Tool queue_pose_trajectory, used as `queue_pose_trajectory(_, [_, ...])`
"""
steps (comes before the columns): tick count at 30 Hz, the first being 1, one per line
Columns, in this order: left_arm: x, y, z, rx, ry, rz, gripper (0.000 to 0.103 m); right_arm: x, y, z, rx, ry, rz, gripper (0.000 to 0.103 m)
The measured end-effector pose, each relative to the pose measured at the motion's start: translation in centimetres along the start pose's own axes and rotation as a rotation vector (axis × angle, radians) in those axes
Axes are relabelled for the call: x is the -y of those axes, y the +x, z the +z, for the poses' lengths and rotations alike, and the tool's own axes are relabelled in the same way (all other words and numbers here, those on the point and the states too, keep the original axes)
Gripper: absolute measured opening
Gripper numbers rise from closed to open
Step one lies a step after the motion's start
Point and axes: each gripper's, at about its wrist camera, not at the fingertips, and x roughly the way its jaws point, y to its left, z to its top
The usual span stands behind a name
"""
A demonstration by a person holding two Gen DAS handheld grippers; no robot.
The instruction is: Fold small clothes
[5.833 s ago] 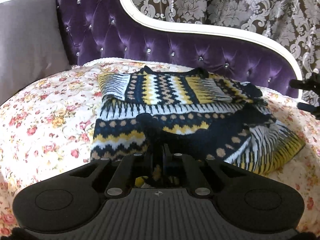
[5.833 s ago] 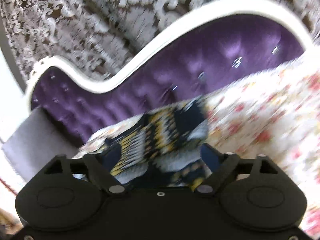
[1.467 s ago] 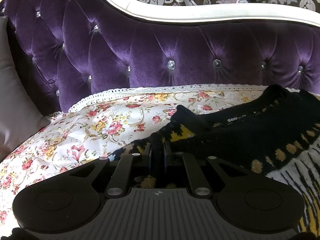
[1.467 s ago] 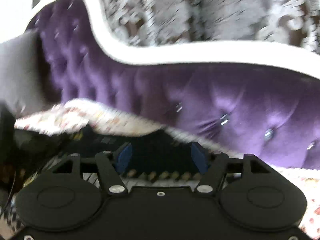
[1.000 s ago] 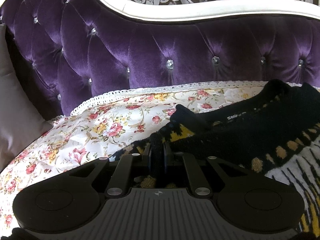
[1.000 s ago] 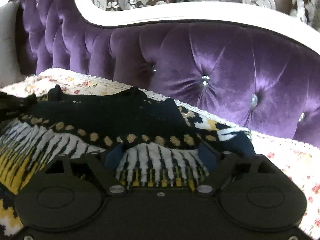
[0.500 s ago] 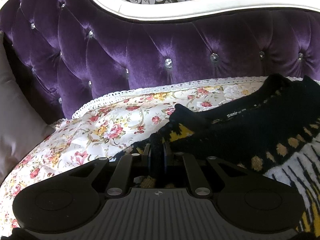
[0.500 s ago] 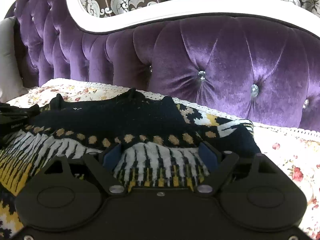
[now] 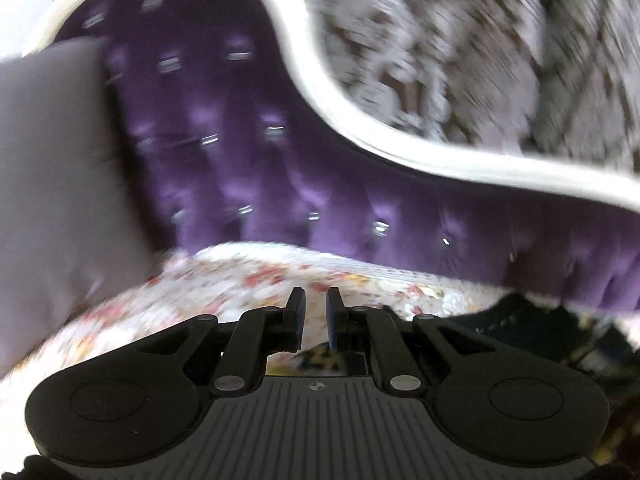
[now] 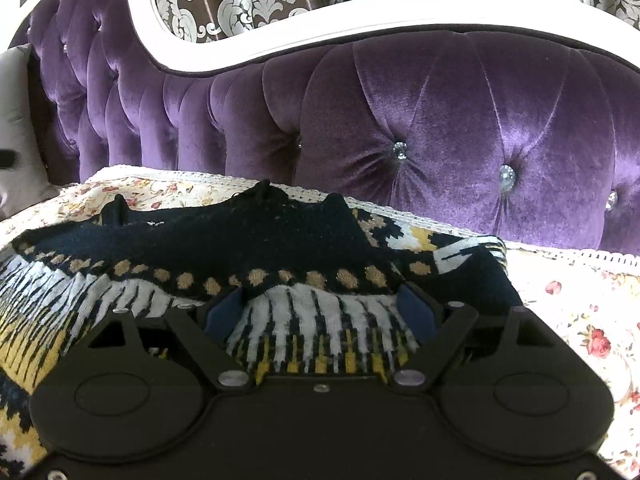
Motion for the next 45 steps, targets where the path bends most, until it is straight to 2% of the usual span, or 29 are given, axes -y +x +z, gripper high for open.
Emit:
queue_pose_trajectory(2, [-1.8,-1.6,-0.8,-0.024,-0.04,0.034,0.011,0.0,0.0,0.0,0.001,0.003,0.002,0.084])
queue_pose_trajectory(6, [-2.4,-3.7,-4.4,-0.099,0.019,0.108,0.011,0.1,0.0,0.0,0.002,0.008,0.005,0.084])
queue_pose_trajectory(12, [-0.2,-4.6,-9.0,-0.158,0.001,0.028,0.011,0.2,0.0,0.1,0.004,0.012,0.007,0.084])
queue_pose_trajectory(19, [1.7,-3.5,-12.1,-0.222,0.132,0.038,0.013,0.0,-0.1,0.1,0.002,0.014,0.006,0.085])
queue_pose_trajectory(20, [1.7,-3.6,-12.4,-0.202,0.153,0.035,0.013,0.0,-0.1,0.1,0.002,0.014,0.006,0.085])
queue_pose_trajectory(24, [0.7,-3.9,-12.9,-0.171,0.096,0.006,0.015,0.2,-0.2,0.2,0.0,0.03,0.017,0.085])
queue_pose_trajectory(27, [0.2,-3.8,-12.9,-0.164,0.051,-0.011,0.018,0.0,-0.4,0.6,-0.018,0.009,0.046,0.094])
queue_pose_trajectory(30, [0.0,-4.2,-12.9,-0.161,0.025,-0.012,0.018,-0.5,-2.3,1.4,-0.008,-0.004,0.021,0.094])
queue_pose_trajectory(34, [1.7,-5.8,-12.2,-0.107,0.111,0.024,0.018,-2.1,-6.1,1.3,-0.024,-0.054,0.078,0.095])
queue_pose_trajectory(37, [2.9,-7.0,-12.0,-0.093,0.124,-0.014,0.018,-3.1,-8.0,-0.4,-0.072,-0.085,0.087,0.095])
queue_pose_trajectory(41, [3.9,-7.1,-12.6,-0.132,0.155,-0.031,0.018,-4.1,-9.3,-2.7,-0.146,-0.092,0.102,0.095])
queue_pose_trajectory(44, [3.9,-6.3,-13.5,-0.216,0.188,-0.012,0.019,-4.7,-9.6,-4.0,-0.187,-0.129,0.084,0.095])
queue_pose_trajectory(45, [3.7,-6.2,-13.8,-0.221,0.192,-0.015,0.019,-4.9,-9.6,-4.3,-0.204,-0.148,0.076,0.095])
